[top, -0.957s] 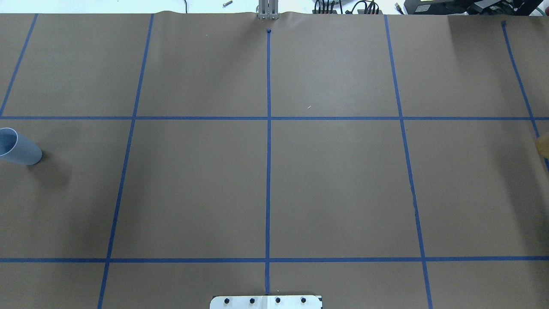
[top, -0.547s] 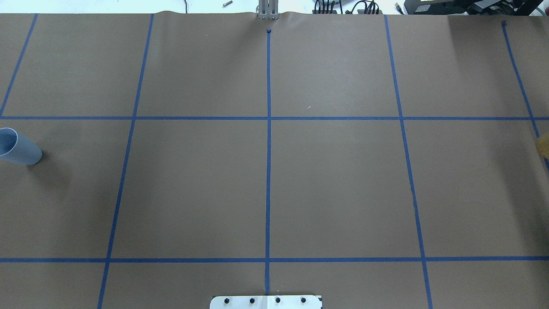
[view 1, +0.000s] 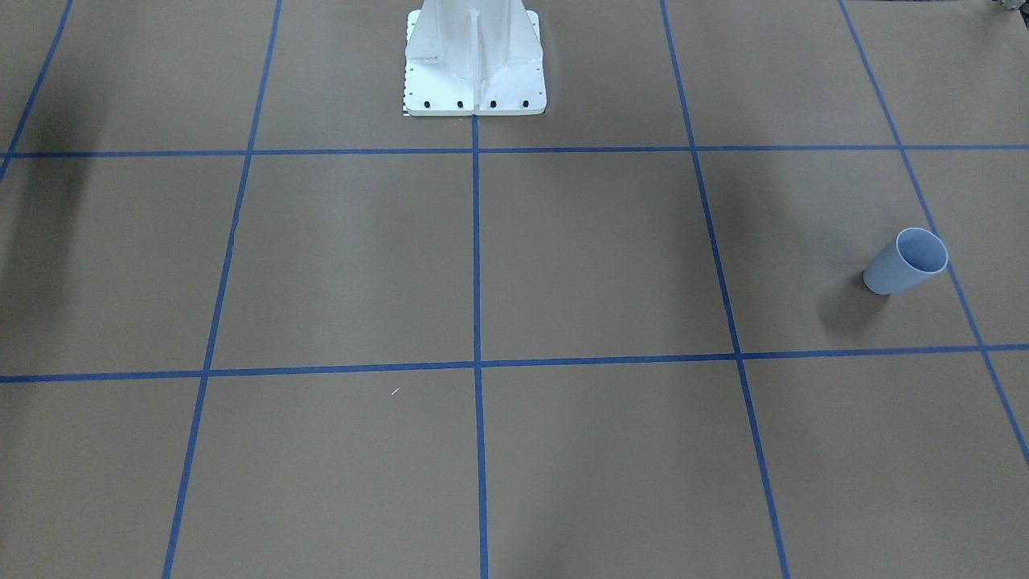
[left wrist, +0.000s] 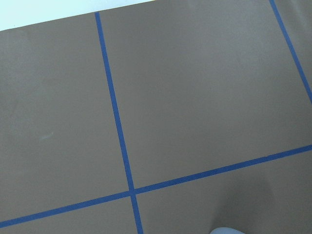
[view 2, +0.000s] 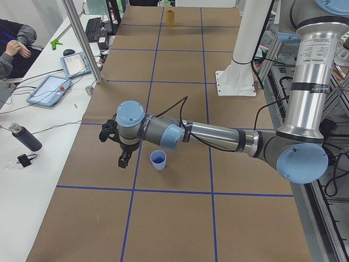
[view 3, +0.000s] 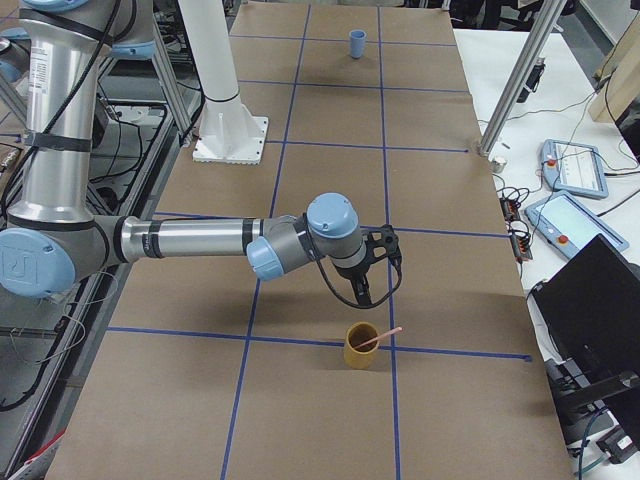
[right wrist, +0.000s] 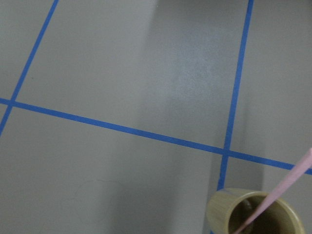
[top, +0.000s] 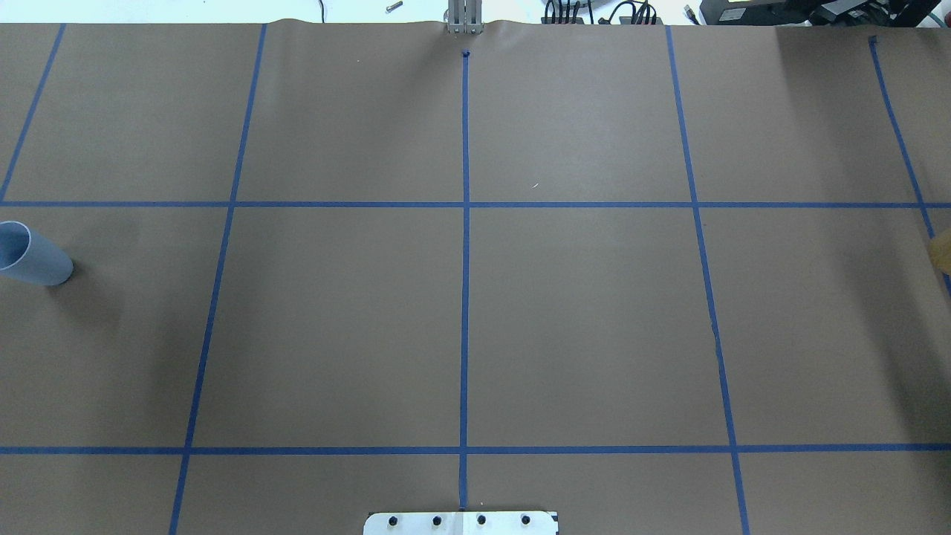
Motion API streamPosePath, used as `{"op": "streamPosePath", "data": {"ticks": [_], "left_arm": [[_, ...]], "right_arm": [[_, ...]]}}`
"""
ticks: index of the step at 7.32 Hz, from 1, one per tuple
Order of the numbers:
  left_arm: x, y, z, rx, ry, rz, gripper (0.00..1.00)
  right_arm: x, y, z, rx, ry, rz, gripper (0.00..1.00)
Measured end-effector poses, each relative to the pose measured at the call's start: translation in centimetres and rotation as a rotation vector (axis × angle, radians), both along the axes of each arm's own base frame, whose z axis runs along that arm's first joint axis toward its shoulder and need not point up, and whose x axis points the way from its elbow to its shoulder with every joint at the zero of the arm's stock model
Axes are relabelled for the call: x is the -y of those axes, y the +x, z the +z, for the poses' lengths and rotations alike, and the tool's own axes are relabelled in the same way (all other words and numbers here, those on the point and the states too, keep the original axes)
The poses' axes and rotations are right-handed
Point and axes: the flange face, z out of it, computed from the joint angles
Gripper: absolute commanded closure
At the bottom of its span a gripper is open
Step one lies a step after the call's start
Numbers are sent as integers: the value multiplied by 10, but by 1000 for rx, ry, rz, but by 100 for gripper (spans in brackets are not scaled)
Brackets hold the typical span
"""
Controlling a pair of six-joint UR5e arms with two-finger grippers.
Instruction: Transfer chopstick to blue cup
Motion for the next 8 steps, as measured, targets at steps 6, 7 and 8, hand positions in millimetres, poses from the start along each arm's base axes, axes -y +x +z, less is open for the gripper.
{"op": "streamPosePath", "data": {"ticks": [6,7,8], "left_arm": [[-37,116,37,43,-180,4,2],[-43,125,43,48,-196,15,3],[-46,133,48,52,-206,27,11]], "right_arm": [[19,-100,-36,-36,-139,79,0],[19,-100,-37,-36,-139,79,0],[19,-101,-37,-36,-139,79,0]]}}
